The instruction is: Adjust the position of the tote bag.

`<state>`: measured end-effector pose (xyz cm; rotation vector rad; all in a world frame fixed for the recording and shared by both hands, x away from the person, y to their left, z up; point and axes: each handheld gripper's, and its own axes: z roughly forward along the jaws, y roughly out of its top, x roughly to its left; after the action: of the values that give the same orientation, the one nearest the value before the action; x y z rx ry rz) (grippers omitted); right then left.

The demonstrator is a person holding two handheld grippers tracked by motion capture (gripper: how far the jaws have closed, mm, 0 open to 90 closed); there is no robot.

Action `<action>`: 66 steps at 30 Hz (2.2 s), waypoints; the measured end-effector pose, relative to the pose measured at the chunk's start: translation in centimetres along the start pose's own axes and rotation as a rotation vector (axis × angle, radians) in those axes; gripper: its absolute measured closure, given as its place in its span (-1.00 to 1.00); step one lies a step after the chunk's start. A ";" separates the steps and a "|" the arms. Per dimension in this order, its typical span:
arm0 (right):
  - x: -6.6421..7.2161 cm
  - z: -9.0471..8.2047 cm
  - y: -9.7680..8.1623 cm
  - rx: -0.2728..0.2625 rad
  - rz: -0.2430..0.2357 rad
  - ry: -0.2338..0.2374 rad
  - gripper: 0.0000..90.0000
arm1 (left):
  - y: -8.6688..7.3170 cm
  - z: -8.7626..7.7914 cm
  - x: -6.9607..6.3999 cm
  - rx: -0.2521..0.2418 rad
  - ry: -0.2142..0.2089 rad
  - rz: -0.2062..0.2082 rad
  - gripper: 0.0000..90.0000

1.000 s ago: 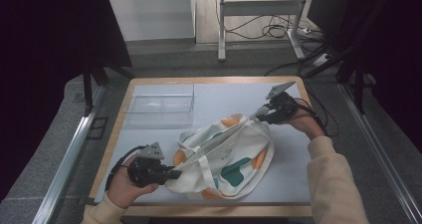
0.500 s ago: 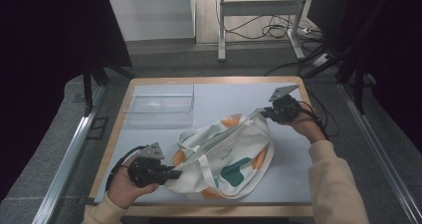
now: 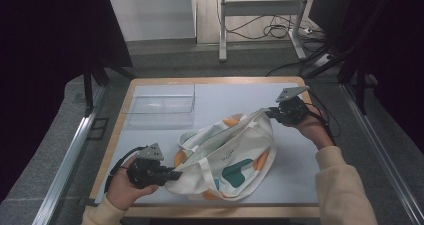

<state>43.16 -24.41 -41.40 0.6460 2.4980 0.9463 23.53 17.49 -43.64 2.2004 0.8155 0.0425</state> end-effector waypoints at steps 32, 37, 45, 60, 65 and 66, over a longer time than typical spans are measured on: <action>1.1 -7.8 1.0 -0.123 -0.020 -0.085 0.78 | 4.3 -4.1 4.0 -0.087 0.139 0.040 0.87; 1.4 -8.2 0.9 -0.123 -0.019 -0.099 0.78 | 5.2 -4.2 5.5 -0.095 0.141 0.031 0.87; 1.9 -8.7 0.0 -0.157 0.003 -0.127 0.78 | 6.7 -4.5 6.9 -0.109 0.151 0.035 0.87; 3.5 -10.0 -2.0 -0.216 0.026 -0.155 0.78 | 9.4 -4.4 8.8 -0.098 0.188 0.056 0.88; 4.4 -9.3 -3.7 -0.193 0.041 -0.125 0.78 | 7.8 -2.9 9.1 -0.078 0.149 0.032 0.88; 4.5 -9.1 -4.1 -0.187 0.047 -0.118 0.78 | 7.5 -2.6 9.2 -0.073 0.142 0.025 0.88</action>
<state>33.74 -29.34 -38.82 0.6812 2.2683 1.1094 34.17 20.69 -38.72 2.1571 0.8506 0.2392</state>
